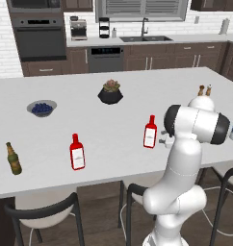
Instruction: Move the plastic bottles in the middle to the plastics group, and the glass bottles in the middle to the glass group.
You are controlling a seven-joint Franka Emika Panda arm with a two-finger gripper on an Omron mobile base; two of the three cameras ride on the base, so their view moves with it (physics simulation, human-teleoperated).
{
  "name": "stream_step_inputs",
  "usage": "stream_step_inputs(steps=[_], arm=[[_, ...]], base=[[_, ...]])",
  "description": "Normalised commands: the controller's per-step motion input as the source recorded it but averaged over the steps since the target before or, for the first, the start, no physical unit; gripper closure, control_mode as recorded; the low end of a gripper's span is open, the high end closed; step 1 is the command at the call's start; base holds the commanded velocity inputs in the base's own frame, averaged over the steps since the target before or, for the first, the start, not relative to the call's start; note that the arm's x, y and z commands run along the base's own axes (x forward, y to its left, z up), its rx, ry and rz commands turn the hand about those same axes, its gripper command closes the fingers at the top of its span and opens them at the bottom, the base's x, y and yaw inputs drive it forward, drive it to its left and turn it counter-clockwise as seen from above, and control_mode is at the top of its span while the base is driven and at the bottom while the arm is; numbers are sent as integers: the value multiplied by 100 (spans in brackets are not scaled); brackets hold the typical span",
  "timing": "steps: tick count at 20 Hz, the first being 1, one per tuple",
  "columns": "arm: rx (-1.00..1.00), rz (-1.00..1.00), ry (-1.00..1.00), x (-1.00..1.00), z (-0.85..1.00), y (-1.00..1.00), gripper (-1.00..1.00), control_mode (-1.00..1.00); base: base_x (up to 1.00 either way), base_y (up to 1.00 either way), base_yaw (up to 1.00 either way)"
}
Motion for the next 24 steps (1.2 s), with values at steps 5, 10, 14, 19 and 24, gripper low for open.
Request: stream_step_inputs(steps=[5, 10, 14, 19, 24], arm=[[0, 0, 0, 10, 0, 15, -100, -100], [0, 0, 0, 12, -3, 14, -100, -100], [0, 0, 0, 7, -3, 16, -100, -100], [0, 0, 0, 6, -1, 14, -100, -100], [0, 0, 0, 1, 0, 1, -100, -100]], base=[[0, 0, 0], [0, 0, 0], [0, 0, 0], [0, 0, 0], [0, 0, 0]])
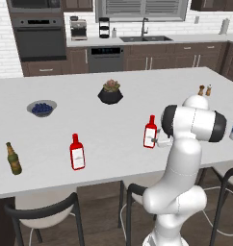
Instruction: Move the plastic bottles in the middle to the plastics group, and the glass bottles in the middle to the glass group.
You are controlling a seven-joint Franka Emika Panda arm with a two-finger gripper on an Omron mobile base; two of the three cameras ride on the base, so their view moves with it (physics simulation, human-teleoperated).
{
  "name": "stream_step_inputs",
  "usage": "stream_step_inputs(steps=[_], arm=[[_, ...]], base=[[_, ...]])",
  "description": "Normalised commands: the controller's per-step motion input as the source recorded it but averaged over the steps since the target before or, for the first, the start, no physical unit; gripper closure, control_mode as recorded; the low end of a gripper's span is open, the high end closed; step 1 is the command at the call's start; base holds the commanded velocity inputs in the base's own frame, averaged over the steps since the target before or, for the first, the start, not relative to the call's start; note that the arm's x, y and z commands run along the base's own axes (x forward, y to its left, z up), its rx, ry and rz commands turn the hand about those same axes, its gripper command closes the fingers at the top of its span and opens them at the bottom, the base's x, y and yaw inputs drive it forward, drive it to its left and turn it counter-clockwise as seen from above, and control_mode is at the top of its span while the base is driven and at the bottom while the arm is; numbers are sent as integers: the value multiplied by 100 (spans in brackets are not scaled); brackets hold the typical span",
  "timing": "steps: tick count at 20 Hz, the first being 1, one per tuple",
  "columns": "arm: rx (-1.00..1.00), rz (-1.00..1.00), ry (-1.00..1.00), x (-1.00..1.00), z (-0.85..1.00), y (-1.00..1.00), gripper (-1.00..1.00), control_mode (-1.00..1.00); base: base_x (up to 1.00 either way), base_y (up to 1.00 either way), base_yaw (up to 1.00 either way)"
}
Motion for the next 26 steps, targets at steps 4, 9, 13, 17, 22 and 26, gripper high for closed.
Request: stream_step_inputs(steps=[4, 9, 13, 17, 22, 26], arm=[[0, 0, 0, 0, 0, 0, 100, -100], [0, 0, 0, 0, 0, 0, 100, -100], [0, 0, 0, 0, 0, 0, 100, -100], [3, 1, 0, 0, 4, 5, 100, -100], [6, 13, 0, 0, 27, 62, 100, -100], [1, 21, 0, -10, 14, 94, 100, -100]], base=[[0, 0, 0], [0, 0, 0], [0, 0, 0], [0, 0, 0], [0, 0, 0], [0, 0, 0]])
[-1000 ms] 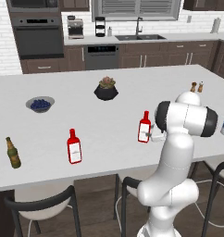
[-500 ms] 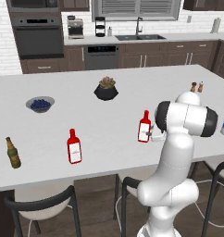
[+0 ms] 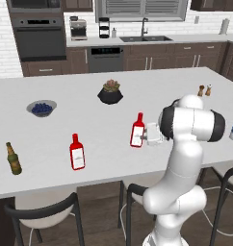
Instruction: Move the plastic bottles in the middle to the plastics group, and the glass bottles in the middle to the glass group.
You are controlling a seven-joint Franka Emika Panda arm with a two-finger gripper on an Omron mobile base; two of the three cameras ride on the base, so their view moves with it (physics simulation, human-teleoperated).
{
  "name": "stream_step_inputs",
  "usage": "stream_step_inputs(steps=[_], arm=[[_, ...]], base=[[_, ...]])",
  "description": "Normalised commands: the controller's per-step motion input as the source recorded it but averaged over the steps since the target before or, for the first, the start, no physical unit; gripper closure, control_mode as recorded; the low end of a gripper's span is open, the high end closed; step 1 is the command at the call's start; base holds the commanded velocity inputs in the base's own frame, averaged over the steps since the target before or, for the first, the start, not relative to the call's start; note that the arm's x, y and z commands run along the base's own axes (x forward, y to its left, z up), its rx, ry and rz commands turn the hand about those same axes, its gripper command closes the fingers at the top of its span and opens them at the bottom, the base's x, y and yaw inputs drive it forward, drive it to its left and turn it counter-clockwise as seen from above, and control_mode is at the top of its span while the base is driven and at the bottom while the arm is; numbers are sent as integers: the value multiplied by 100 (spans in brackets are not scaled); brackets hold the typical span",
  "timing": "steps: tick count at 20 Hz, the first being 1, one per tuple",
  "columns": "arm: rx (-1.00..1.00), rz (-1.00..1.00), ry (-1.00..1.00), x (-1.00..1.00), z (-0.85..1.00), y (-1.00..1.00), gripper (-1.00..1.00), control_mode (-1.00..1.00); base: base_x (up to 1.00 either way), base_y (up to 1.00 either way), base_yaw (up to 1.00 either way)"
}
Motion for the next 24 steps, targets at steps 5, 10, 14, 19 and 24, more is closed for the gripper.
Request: stream_step_inputs(steps=[5, 10, 14, 19, 24], arm=[[0, 25, 1, -29, 0, 100, 100, -100], [0, 25, -1, -42, -7, 100, 100, -100], [6, 19, -8, -9, 0, 75, 100, -100], [11, 11, -10, -1, 0, 40, 100, -100], [2, 6, 0, -16, 0, 20, 100, -100]], base=[[0, 0, 0], [0, 0, 0], [0, 0, 0], [0, 0, 0], [0, 0, 0]])
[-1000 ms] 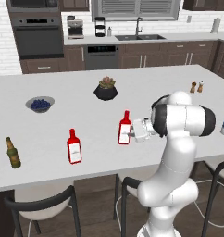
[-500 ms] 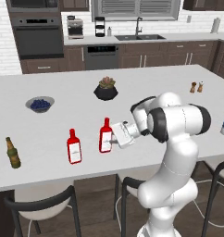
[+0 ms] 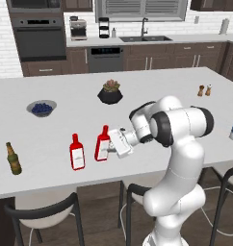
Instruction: Move the plastic bottles in the middle to the plastics group, and the glass bottles in the middle to the glass group.
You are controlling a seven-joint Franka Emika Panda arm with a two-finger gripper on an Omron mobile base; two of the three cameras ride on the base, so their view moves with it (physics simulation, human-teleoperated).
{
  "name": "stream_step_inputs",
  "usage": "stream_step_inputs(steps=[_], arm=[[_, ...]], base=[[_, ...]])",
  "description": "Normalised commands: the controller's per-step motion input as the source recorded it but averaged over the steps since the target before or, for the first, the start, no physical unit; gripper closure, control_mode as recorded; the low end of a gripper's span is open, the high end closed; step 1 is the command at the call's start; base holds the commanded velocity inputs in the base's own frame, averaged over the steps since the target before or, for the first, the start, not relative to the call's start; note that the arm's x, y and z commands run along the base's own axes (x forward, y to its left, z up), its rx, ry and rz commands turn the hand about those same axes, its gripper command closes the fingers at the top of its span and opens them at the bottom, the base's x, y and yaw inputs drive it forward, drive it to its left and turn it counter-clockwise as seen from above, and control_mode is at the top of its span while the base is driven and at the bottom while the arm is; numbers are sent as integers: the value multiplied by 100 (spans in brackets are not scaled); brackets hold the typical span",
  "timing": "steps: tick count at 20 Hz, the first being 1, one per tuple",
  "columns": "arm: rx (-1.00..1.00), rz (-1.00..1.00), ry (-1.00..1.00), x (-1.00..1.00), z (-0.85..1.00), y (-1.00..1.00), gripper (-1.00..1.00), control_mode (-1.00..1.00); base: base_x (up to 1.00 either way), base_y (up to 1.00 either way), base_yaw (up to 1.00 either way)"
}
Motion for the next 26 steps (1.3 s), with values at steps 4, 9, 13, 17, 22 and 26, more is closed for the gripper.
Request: stream_step_inputs(steps=[4, 9, 13, 17, 22, 26], arm=[[0, 6, 5, -4, 0, 34, 100, -100], [0, 2, 1, -2, 0, 23, 100, -100], [-1, 0, -2, 0, -3, 0, 100, -100], [-11, 0, 0, 0, 2, 11, 100, -100], [-6, 0, 0, 0, 1, 5, 100, -100], [-1, 0, -7, 0, -4, 0, 100, -100]], base=[[0, 0, 0], [0, 0, 0], [0, 0, 0], [0, 0, 0], [0, 0, 0], [0, 0, 0]])
